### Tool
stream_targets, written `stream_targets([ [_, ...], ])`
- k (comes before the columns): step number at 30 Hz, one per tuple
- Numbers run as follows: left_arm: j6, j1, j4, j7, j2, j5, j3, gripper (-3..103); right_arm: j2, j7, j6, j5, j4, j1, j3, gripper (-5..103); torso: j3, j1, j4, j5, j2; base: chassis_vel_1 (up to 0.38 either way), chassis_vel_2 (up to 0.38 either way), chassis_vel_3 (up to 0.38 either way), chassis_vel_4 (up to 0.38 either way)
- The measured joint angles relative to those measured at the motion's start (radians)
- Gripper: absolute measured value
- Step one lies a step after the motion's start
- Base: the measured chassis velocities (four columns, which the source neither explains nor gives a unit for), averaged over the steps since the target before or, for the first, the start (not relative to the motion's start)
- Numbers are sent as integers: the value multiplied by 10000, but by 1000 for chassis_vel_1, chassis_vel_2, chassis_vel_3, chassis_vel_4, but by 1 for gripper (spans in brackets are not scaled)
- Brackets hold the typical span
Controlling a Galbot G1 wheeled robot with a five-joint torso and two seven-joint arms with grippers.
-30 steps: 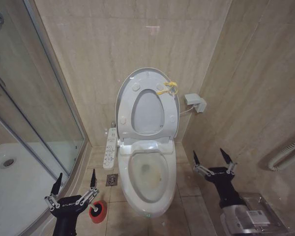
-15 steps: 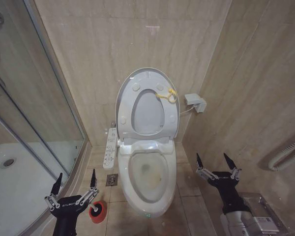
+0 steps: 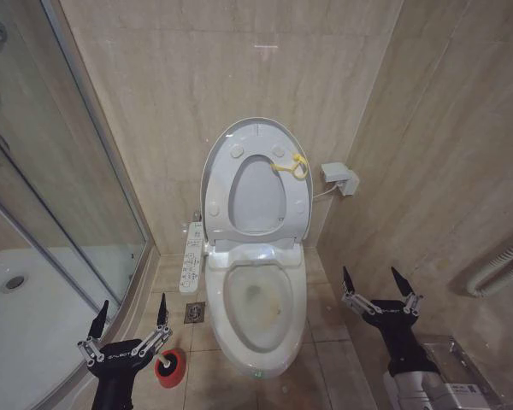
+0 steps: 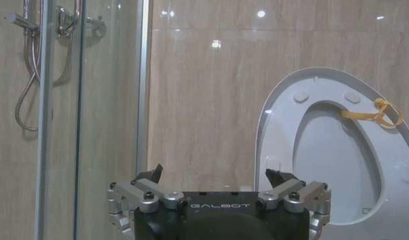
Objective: Open the toilet lid, clean the toilet bowl with a toilet brush, close the toilet lid, and flush.
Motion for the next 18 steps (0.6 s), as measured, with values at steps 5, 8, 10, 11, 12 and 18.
stream_targets([
  [5, 0, 0, 0, 0, 0, 0, 0, 100, -7, 2, -5, -2, -5, 3, -4, 100, 0, 0, 0, 0, 0, 0, 0, 0, 0],
  [8, 0, 0, 0, 0, 0, 0, 0, 100, -9, 2, -7, -3, -10, 5, -6, 100, 0, 0, 0, 0, 0, 0, 0, 0, 0],
  [10, 0, -1, 0, 0, 0, 0, 0, 100, -10, 3, -8, -4, -12, 7, -9, 100, 0, 0, 0, 0, 0, 0, 0, 0, 0],
  [11, 0, 0, 0, 0, 0, 0, 0, 100, -10, 4, -9, -5, -13, 7, -10, 100, 0, 0, 0, 0, 0, 0, 0, 0, 0],
  [12, 0, 0, 0, -1, 0, 0, 0, 100, -11, 4, -10, -6, -13, 8, -11, 100, 0, 0, 0, 0, 0, 0, 0, 0, 0],
  [18, 0, -1, 0, 0, 0, 0, 0, 100, -14, 7, -13, -8, -17, 11, -11, 100, 0, 0, 0, 0, 0, 0, 0, 0, 0],
])
